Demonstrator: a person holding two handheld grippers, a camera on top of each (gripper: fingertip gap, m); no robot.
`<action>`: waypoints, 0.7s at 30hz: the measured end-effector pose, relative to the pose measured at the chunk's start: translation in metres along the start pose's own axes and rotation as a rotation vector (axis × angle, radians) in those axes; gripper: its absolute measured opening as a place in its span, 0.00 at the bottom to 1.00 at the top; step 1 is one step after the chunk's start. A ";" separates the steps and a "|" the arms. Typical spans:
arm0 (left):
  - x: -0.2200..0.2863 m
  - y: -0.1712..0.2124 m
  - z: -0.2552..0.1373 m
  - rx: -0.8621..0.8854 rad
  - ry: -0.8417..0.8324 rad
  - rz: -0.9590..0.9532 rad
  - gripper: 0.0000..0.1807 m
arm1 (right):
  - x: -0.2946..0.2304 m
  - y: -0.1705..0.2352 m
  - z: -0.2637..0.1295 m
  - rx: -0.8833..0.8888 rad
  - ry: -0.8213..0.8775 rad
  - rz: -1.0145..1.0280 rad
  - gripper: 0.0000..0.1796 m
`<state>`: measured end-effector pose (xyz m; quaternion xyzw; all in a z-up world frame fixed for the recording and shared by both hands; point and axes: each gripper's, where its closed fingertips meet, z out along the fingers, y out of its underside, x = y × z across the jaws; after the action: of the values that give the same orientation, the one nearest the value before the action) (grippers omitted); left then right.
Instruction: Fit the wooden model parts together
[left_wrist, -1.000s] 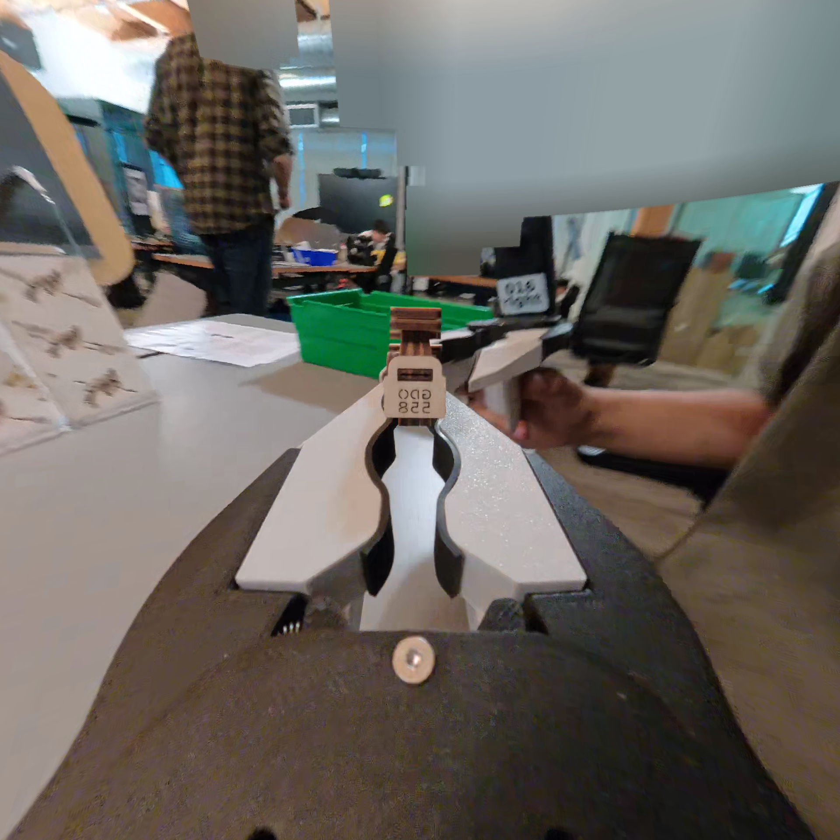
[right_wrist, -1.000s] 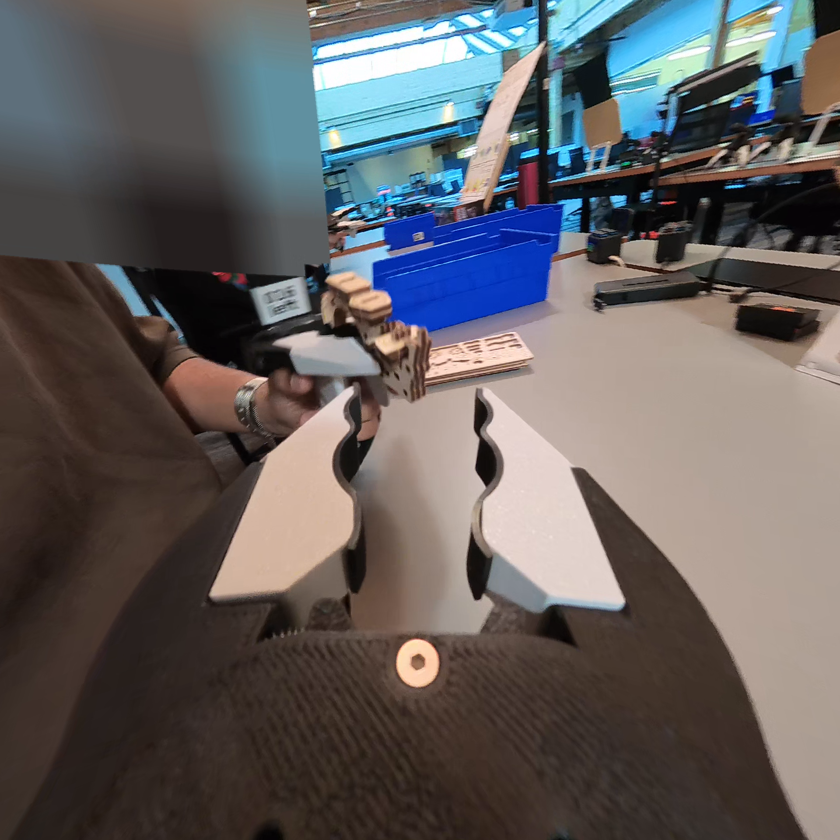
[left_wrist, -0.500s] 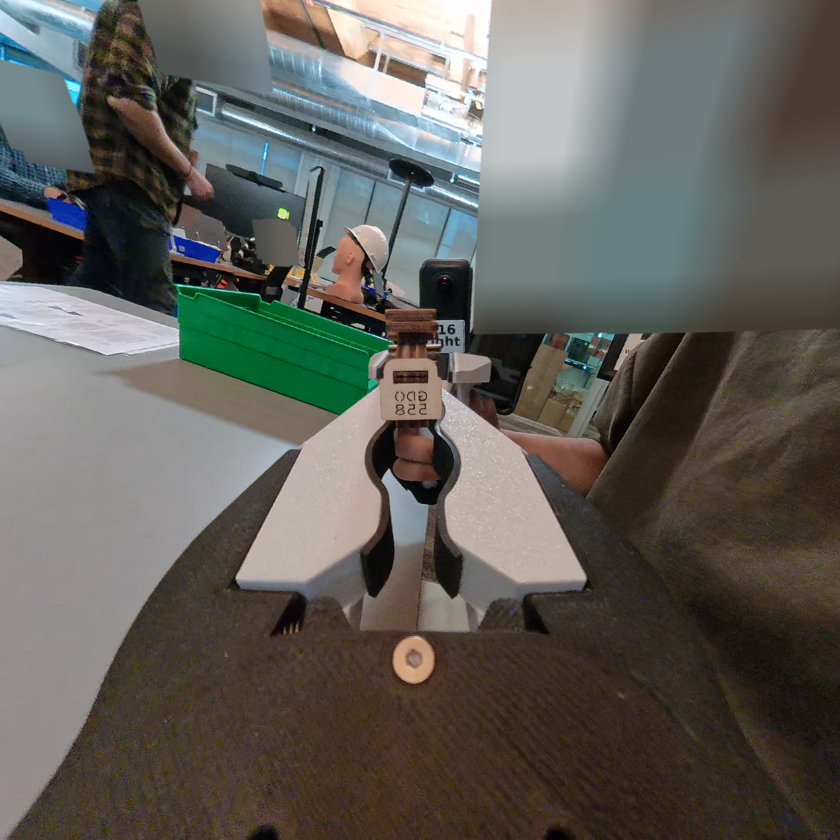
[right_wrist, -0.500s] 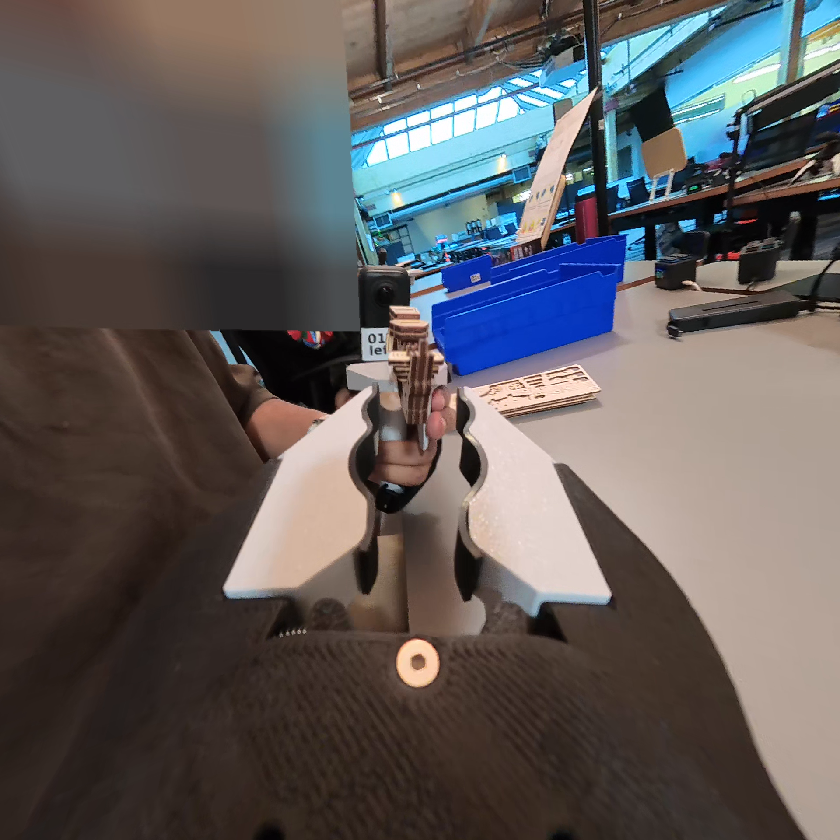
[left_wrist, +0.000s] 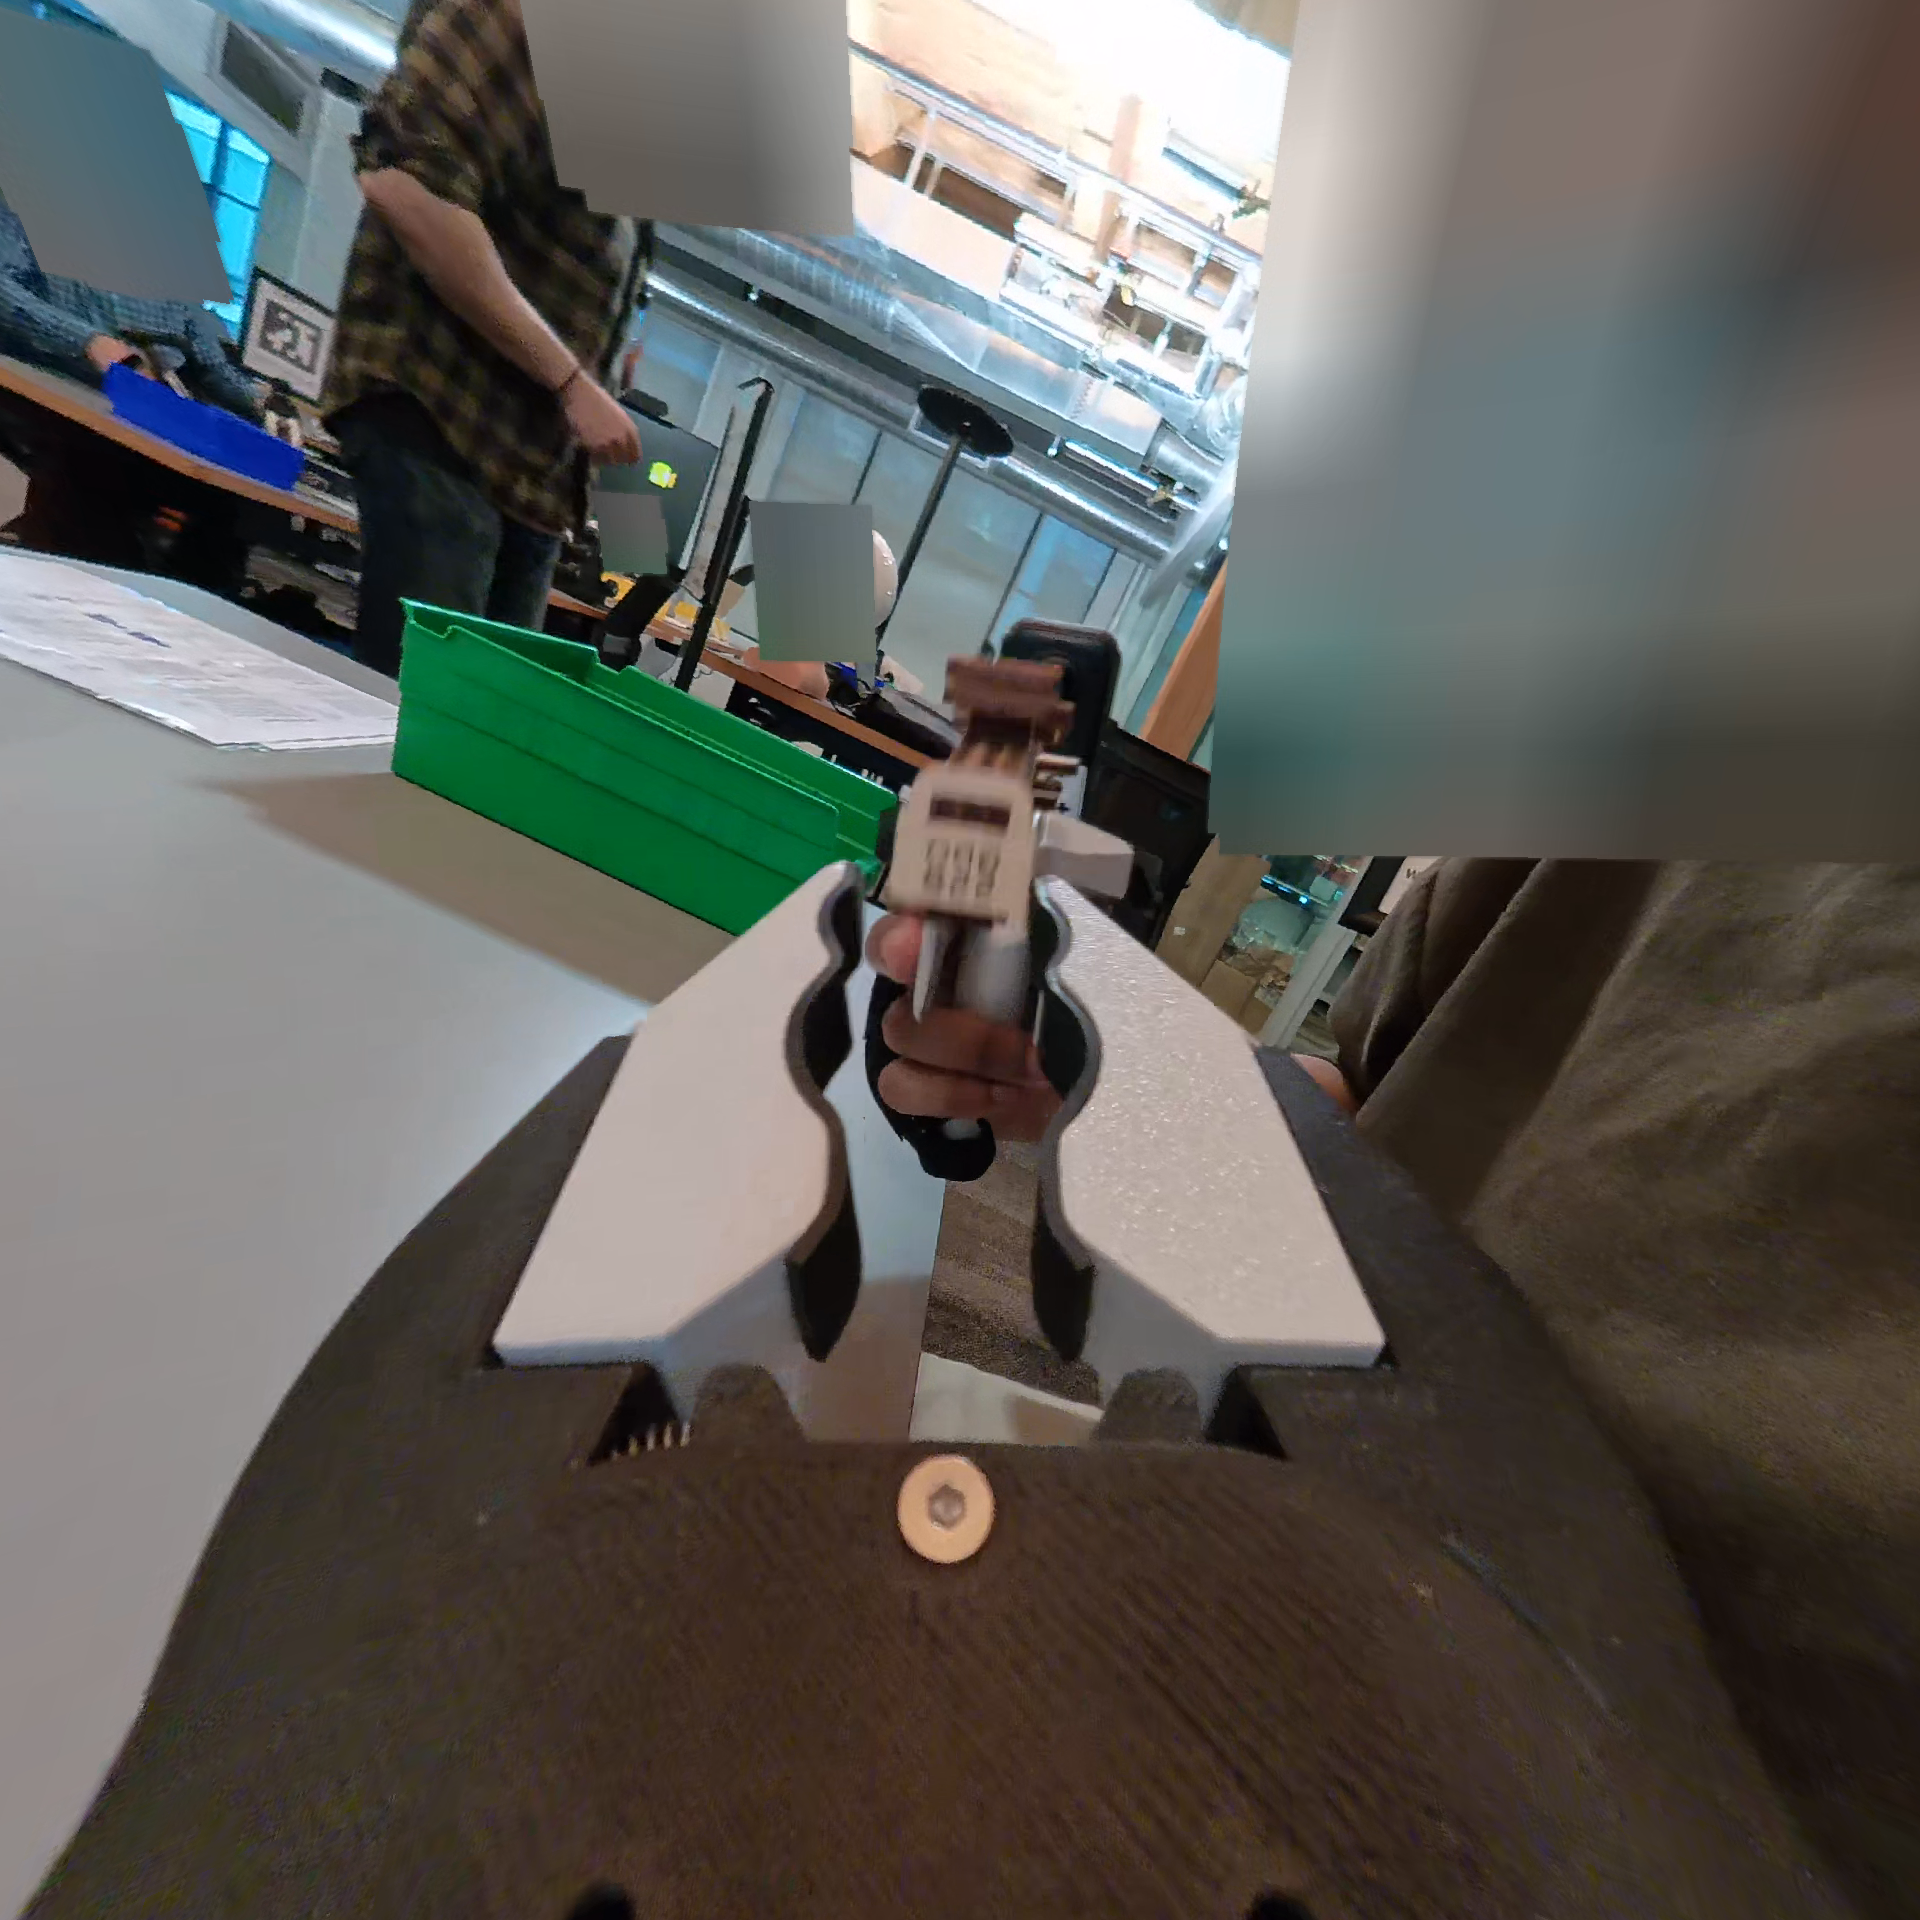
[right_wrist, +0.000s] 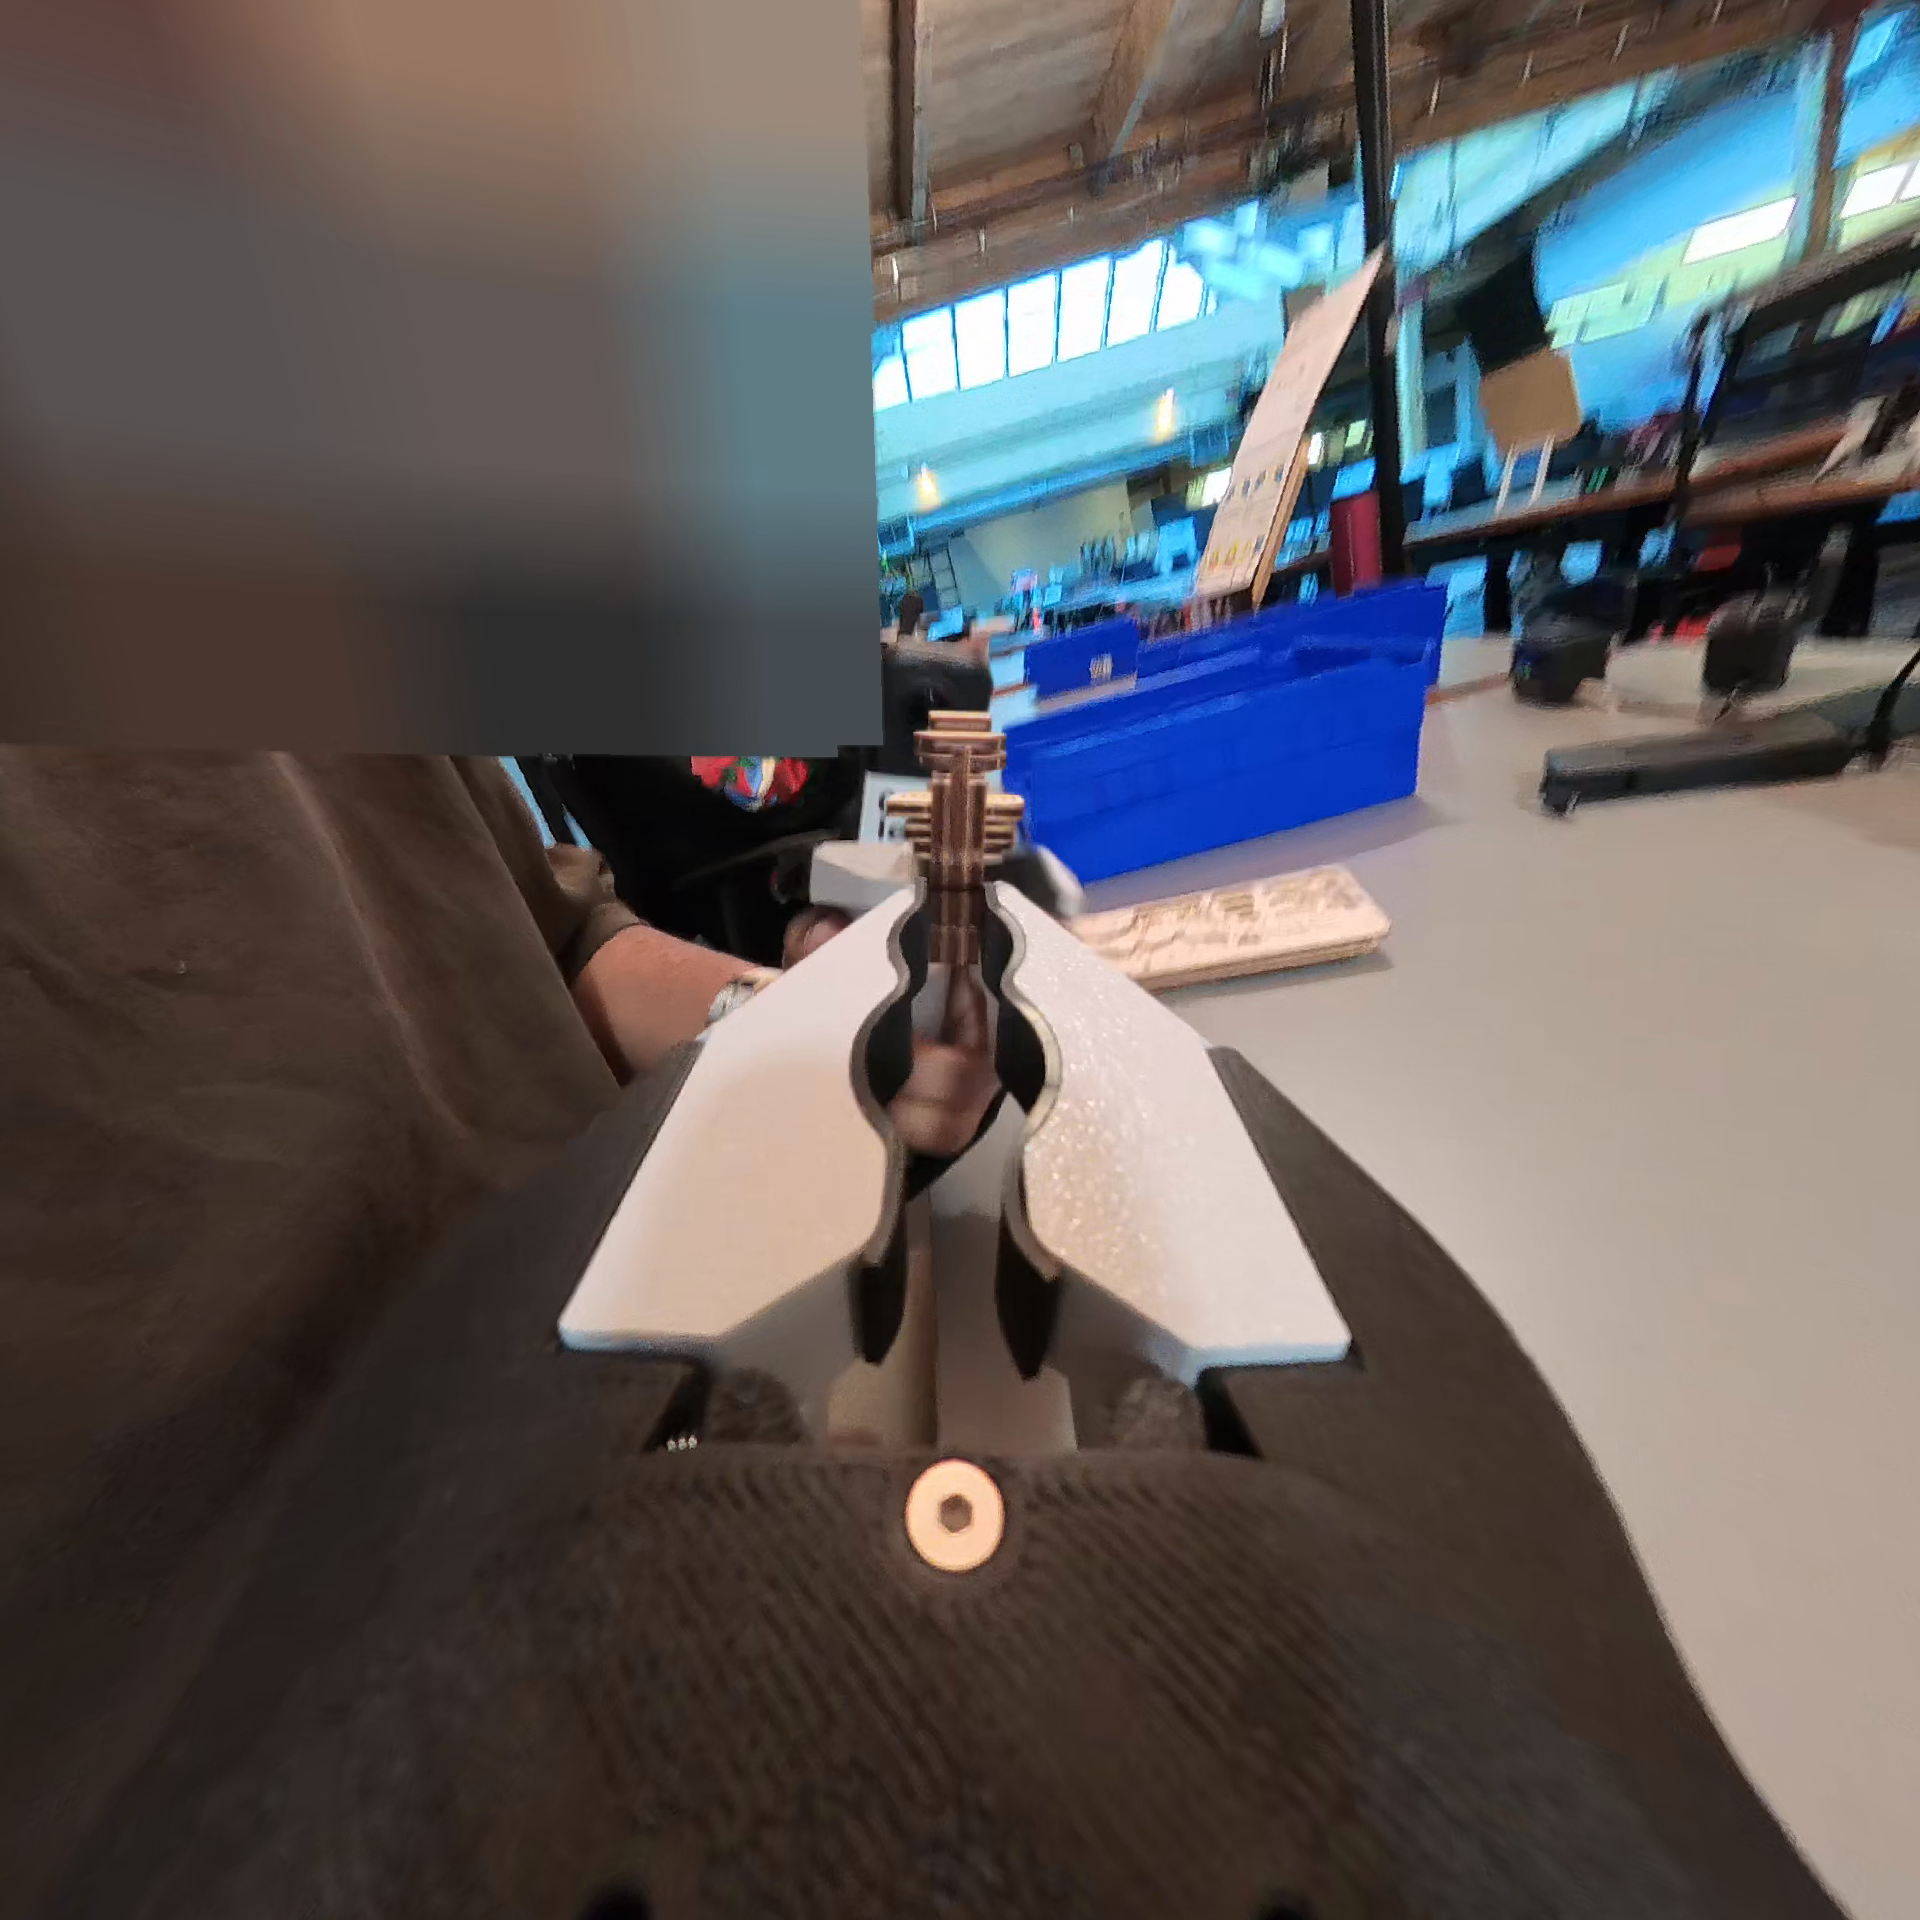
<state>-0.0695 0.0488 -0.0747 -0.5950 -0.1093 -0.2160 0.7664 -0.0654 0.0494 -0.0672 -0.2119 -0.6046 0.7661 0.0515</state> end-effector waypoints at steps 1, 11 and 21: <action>-0.001 0.000 0.000 -0.002 -0.004 -0.004 0.21 | 0.000 -0.004 -0.001 0.026 0.007 -0.020 0.04; -0.008 0.002 -0.001 -0.014 -0.032 0.006 0.26 | -0.001 -0.008 -0.004 0.027 0.094 -0.310 0.04; -0.015 0.005 -0.003 -0.037 -0.065 0.040 0.26 | 0.002 0.003 0.002 -0.060 0.170 -0.515 0.04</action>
<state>-0.0805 0.0497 -0.0856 -0.6176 -0.1182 -0.1834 0.7556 -0.0675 0.0470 -0.0703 -0.1160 -0.6544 0.6890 0.2891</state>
